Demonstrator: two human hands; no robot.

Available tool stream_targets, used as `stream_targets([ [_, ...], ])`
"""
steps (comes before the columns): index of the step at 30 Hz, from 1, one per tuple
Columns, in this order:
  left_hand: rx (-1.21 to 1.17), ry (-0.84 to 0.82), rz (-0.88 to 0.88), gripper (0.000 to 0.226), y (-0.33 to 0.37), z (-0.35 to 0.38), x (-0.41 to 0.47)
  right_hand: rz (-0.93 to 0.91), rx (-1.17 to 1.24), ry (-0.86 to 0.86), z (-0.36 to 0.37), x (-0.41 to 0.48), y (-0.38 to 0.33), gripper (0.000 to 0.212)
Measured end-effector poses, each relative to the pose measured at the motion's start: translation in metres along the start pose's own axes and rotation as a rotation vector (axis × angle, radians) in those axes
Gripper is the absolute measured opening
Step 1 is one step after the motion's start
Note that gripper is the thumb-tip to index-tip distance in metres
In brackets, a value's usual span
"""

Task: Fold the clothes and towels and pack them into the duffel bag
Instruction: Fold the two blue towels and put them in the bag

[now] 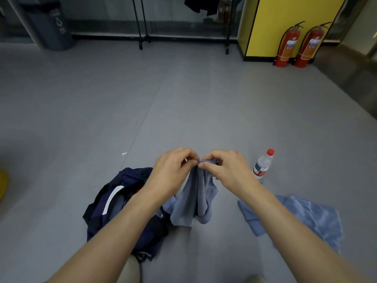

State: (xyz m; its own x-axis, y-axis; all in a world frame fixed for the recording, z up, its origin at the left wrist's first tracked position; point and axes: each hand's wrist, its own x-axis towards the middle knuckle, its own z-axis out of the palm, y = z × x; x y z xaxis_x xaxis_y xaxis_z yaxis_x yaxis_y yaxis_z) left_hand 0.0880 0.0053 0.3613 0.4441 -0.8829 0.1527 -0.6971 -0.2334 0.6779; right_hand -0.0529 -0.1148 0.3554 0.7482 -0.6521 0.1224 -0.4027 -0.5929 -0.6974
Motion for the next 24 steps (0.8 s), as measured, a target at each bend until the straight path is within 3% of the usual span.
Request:
stream_targets([
  [9, -0.089, -0.013, -0.098, 0.01, -0.012, -0.014, 0.003, 0.067, 0.295, 0.06, -0.004, 0.011, 0.008, 0.011],
  [12, -0.125, -0.035, -0.036, 0.019, -0.005, -0.01, -0.001, 0.003, 0.19, 0.043, 0.005, 0.014, 0.001, 0.011],
  [18, -0.176, 0.195, 0.031, 0.011, -0.004, -0.01, 0.005, -0.037, 0.107, 0.034, 0.009, 0.018, -0.004, 0.012],
  [24, -0.088, 0.269, 0.022, 0.012, -0.013, -0.022, 0.007, -0.033, -0.175, -0.073, -0.003, 0.016, 0.013, 0.036],
])
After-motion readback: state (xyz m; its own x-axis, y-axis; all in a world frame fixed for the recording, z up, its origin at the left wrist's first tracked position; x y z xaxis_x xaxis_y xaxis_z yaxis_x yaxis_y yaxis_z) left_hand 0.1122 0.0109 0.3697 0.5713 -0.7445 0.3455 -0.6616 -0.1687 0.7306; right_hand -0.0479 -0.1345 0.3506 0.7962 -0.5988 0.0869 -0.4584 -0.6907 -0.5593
